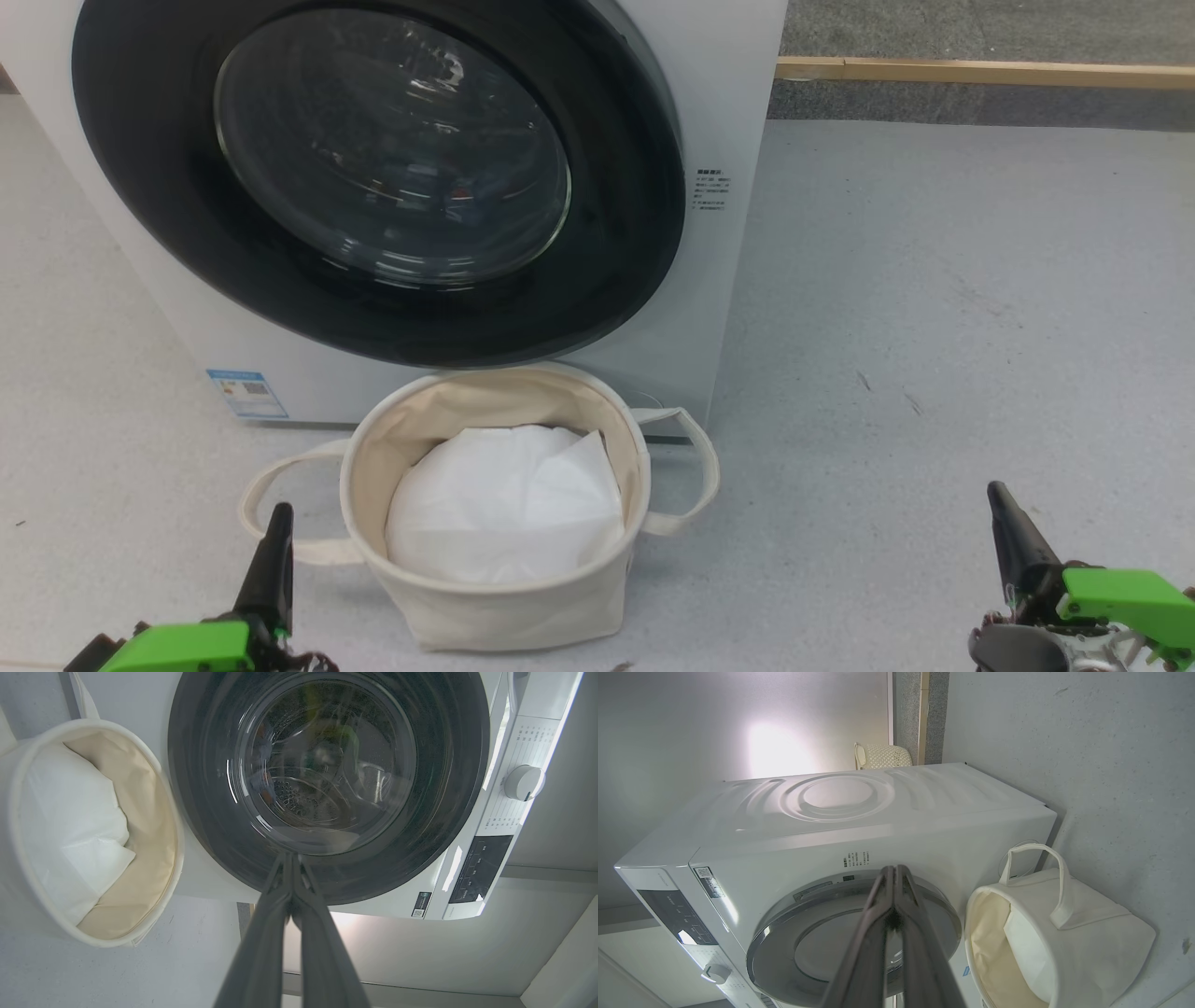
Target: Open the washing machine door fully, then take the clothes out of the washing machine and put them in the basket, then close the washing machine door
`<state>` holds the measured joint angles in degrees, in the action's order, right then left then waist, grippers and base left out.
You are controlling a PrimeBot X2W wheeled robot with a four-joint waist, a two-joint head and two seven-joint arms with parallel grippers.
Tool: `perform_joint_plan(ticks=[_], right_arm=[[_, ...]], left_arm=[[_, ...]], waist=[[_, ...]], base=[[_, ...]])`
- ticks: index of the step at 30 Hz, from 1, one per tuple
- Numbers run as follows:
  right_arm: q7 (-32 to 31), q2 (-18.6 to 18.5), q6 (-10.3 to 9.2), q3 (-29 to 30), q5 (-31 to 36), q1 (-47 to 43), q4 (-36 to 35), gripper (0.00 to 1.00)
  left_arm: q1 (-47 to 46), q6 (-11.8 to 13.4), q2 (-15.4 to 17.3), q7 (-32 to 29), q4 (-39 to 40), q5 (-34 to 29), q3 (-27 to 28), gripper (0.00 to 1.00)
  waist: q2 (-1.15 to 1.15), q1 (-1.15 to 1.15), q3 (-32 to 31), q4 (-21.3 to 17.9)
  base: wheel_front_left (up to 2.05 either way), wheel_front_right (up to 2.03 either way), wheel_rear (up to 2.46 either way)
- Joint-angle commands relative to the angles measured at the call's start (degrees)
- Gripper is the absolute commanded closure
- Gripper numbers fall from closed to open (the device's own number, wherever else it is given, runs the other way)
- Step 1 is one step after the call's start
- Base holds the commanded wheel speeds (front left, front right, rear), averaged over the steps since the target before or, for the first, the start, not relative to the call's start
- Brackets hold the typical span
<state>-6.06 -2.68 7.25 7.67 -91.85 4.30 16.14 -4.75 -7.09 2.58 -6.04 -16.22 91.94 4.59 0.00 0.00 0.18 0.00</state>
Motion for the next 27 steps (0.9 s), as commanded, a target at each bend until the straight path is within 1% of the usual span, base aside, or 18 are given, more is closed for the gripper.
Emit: perform_joint_plan(ticks=[1,27], right_arm=[[-0.4,-0.2,0.24,-1.2,-0.3,1.9,-2.1,1.0],[-0.4,-0.2,0.24,-1.2,-0.3,1.9,-2.1,1.0]], left_arm=[[-1.4,-0.4,0.3,-0.4,2.2,0.2,1.9,1.0],[-1.4,-0.4,0.3,-0.4,2.2,0.2,1.9,1.0]], waist=[[0.0,0.0,0.0,0.0],[0.0,0.0,0.0,0.0]], base=[[0.0,0.0,0.0],[0.0,0.0,0.0]])
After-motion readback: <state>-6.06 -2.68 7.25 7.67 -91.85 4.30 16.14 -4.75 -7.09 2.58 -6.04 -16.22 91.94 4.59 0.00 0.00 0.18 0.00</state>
